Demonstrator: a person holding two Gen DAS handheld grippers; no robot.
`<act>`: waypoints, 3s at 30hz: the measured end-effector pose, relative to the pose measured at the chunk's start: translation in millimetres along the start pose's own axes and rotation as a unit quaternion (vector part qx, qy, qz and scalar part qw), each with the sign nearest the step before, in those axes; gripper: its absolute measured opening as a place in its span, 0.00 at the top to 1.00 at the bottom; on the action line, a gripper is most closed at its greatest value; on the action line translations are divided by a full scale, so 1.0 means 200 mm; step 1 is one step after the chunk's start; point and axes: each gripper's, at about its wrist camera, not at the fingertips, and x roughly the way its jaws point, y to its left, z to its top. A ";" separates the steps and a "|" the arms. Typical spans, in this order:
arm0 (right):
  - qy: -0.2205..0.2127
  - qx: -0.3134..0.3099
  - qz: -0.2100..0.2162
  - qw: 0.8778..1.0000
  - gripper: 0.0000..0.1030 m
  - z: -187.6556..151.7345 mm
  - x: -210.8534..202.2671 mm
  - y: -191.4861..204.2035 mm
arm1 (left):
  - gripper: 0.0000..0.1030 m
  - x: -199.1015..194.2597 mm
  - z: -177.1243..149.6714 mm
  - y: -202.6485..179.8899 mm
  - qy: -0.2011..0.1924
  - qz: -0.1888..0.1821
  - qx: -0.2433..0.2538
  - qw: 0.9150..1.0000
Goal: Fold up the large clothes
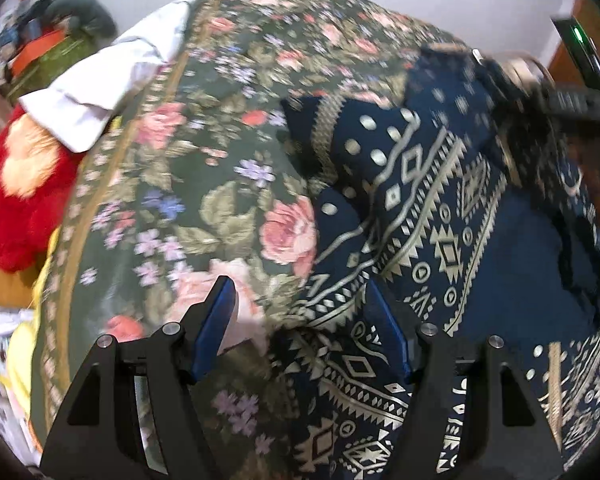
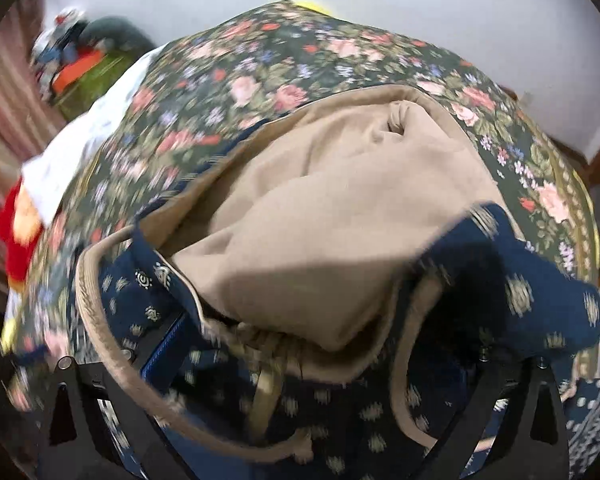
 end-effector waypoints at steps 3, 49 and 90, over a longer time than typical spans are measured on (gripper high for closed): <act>0.015 0.039 0.035 0.999 0.00 0.01 0.00 -0.06 | 0.35 0.10 0.02 -0.05 0.013 -0.013 0.015 1.000; -0.045 -0.074 -0.084 0.993 0.82 -0.83 -0.62 -0.57 | 0.86 0.09 -0.13 -0.04 0.023 -0.012 -0.078 0.997; -0.034 0.303 0.016 0.952 0.09 -1.36 -1.03 -1.74 | 0.22 -0.12 0.14 -1.07 0.000 -0.011 0.084 0.996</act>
